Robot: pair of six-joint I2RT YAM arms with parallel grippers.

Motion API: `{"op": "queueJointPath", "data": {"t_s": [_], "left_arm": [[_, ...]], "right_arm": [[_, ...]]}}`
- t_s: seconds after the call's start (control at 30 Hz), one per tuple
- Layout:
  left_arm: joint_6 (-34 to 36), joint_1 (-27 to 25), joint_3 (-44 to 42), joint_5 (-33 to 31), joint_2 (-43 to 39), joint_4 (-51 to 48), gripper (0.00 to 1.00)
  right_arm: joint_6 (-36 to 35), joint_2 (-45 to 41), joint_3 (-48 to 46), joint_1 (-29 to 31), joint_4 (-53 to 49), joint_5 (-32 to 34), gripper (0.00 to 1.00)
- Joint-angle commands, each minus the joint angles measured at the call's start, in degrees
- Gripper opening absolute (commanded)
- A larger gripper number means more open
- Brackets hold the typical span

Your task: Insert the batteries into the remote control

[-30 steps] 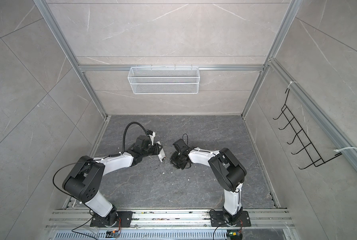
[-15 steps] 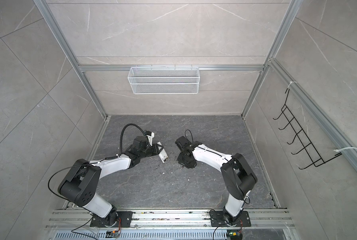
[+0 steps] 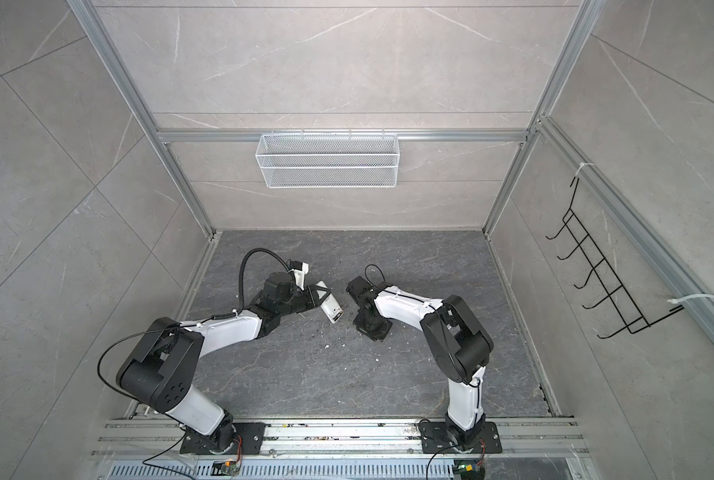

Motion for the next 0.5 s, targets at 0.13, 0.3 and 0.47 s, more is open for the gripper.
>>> {"op": "queueJointPath", "data": {"t_s": [0.13,0.3,0.47], "left_arm": [[-1.47,0.37,0.4,2.86,0.46,4.48,0.0],[-2.22,2.2,-0.47,3.16,-1.11,3.33,0.0],[-3.04,9.69,-3.73,1.96,-8.15,-1.29,0.0]], "right_arm": [[1.15,1.03,2.03,-0.05,-0.55,0.07,0.26],[0.51,-0.41,2.77,0.01,-0.04,-0.27,0.26],[-1.18,0.42,6.44,0.45,2.2,-1.33,0.27]]}}
